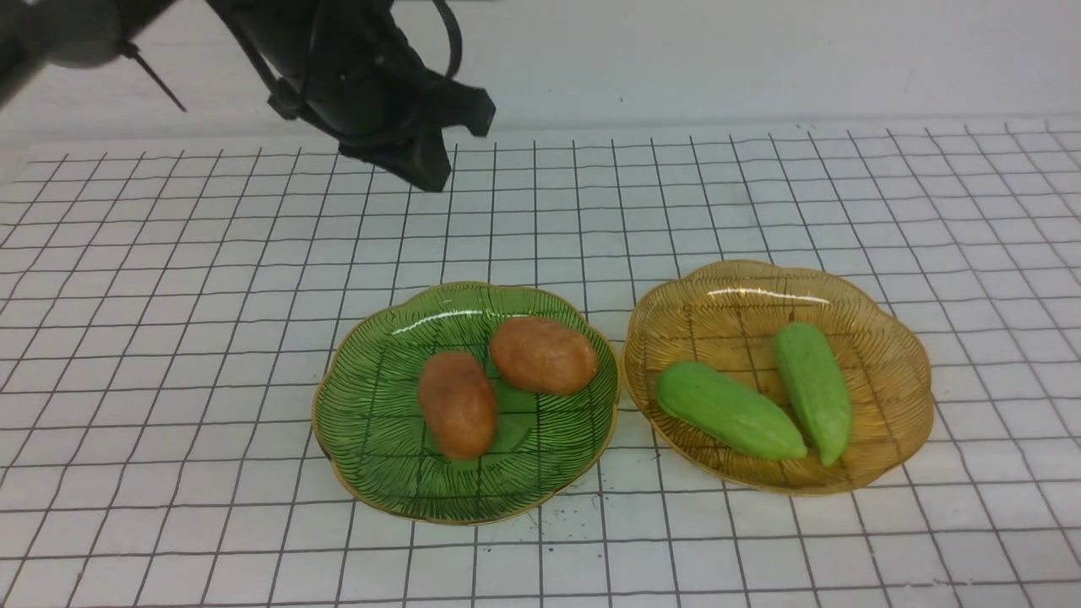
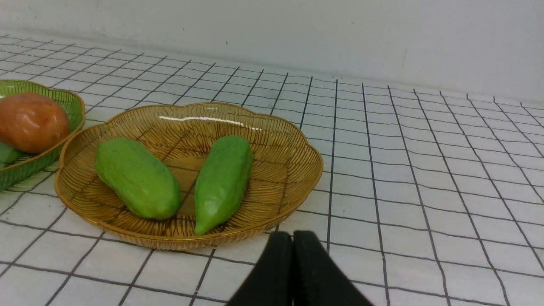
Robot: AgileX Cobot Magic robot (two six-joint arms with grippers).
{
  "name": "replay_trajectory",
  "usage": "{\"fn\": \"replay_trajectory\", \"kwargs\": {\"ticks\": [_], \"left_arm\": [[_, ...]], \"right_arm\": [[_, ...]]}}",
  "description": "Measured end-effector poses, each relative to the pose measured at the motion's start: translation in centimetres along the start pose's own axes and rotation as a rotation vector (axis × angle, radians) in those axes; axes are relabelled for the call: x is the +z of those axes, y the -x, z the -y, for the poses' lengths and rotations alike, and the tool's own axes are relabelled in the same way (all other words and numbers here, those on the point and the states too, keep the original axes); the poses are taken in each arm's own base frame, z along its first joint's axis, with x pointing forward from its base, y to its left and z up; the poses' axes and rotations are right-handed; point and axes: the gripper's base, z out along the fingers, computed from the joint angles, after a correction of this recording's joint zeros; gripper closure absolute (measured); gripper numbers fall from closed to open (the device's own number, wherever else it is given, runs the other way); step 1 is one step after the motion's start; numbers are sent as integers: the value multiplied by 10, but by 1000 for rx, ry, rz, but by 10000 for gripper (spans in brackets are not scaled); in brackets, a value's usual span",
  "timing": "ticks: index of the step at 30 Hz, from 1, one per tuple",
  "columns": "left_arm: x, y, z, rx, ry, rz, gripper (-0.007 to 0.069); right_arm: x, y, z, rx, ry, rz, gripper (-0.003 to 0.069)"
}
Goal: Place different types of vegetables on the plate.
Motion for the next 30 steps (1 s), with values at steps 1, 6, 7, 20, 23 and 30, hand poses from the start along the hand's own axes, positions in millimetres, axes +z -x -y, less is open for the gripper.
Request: {"fn": "replay_trajectory", "kwargs": {"ticks": [1,6,7,20,23,30], "left_arm": [[-9,-2,2,4,-1,15,632],[-57,-32,12,17,-2,50,632],[-65,-36,14,21,-1,60,632],[-170,-183,27,71,76,206,632],[-165,-236,26,69,74,205,632],[-128,-314,20,59,66,446,632]], "right_arm": [[0,-1,0,6,-1,-11,673],[0,-4,0,33,-3,-53,673],[0,-4,0,35,-7,-53,673],[-1,-5,3,49,-69,-64,673],[-1,-5,3,49,-69,-65,673],[-1,-5,3,49,-69,-65,673]]}}
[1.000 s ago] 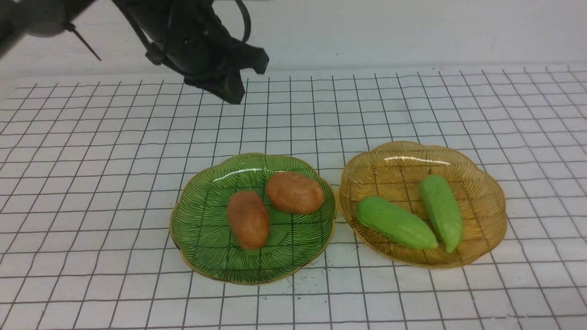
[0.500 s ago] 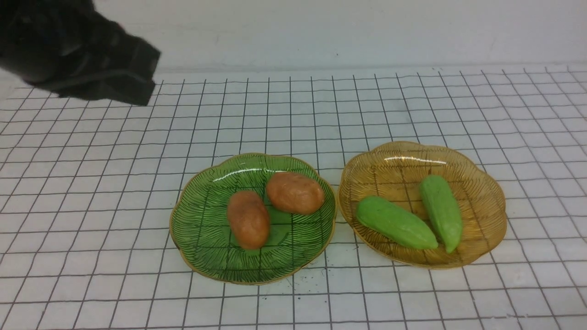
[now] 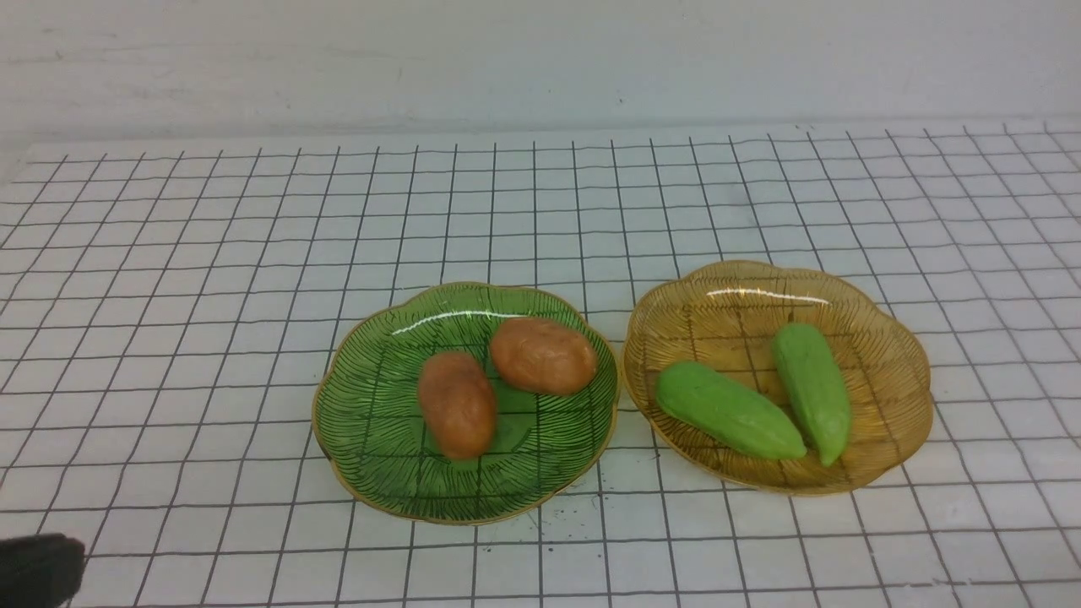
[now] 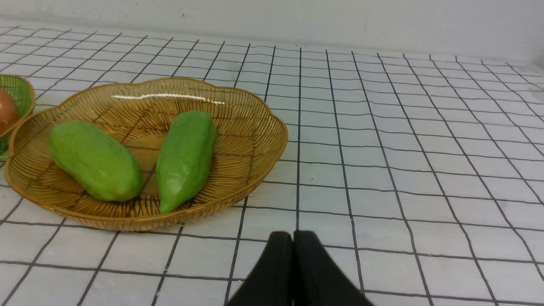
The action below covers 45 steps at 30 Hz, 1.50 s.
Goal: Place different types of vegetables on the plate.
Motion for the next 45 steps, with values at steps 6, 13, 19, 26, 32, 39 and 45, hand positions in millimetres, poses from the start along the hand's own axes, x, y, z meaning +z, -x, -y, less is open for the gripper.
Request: {"fn": "replay_trajectory", "kwargs": {"ticks": [6,13,19,26,32,39,45], "left_arm": [[22,-40,-5,-10,27,234,632],[40,-58,-9,-19,43,324,632],[45,-64,-10,-21,43,296,632],[45,-64,-10,-21,43,293,632],[49,-82,-14,2,91,323,632],[67,-122,-25,-22,264,300,632],[79,-139,-30,-24,315,240,632]], "right_arm": [[0,0,0,0,0,0,673],[0,0,0,0,0,0,673],[0,0,0,0,0,0,673],[0,0,0,0,0,0,673],[0,0,0,1,0,0,673],[0,0,0,1,0,0,673],[0,0,0,3,1,-1,673]]}}
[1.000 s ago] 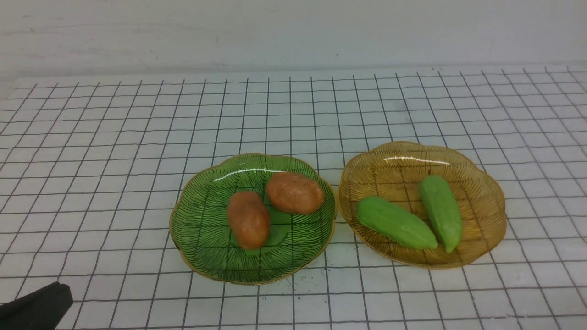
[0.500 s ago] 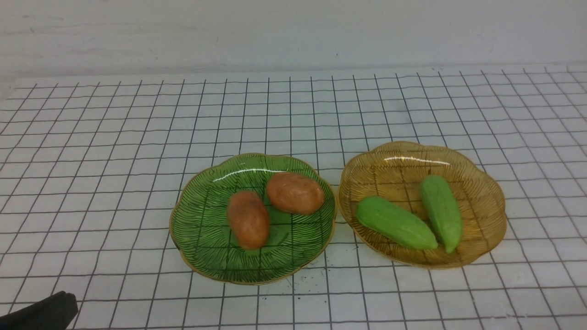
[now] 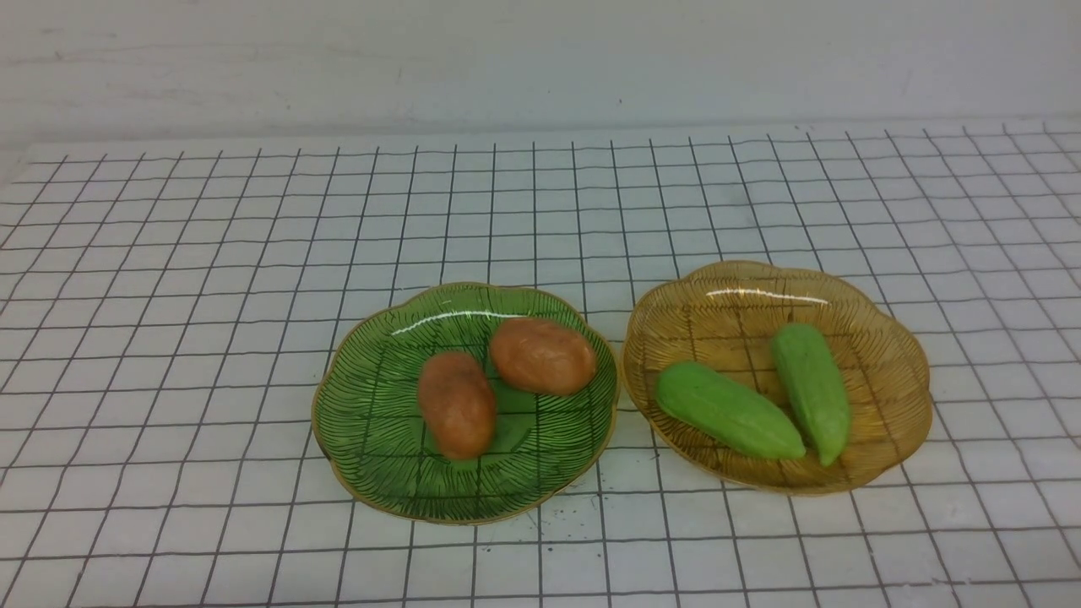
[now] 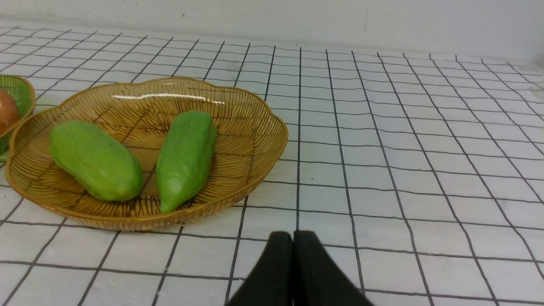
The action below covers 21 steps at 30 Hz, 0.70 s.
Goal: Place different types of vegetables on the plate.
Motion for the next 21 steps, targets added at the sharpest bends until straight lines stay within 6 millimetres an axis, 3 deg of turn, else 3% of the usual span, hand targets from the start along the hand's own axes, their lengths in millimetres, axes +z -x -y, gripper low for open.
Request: {"fn": "replay_trajectory", "kwargs": {"ticks": [21], "left_arm": [[0,0,0,3,1,8,632]], "right_arm": [[0,0,0,0,0,0,673]]}}
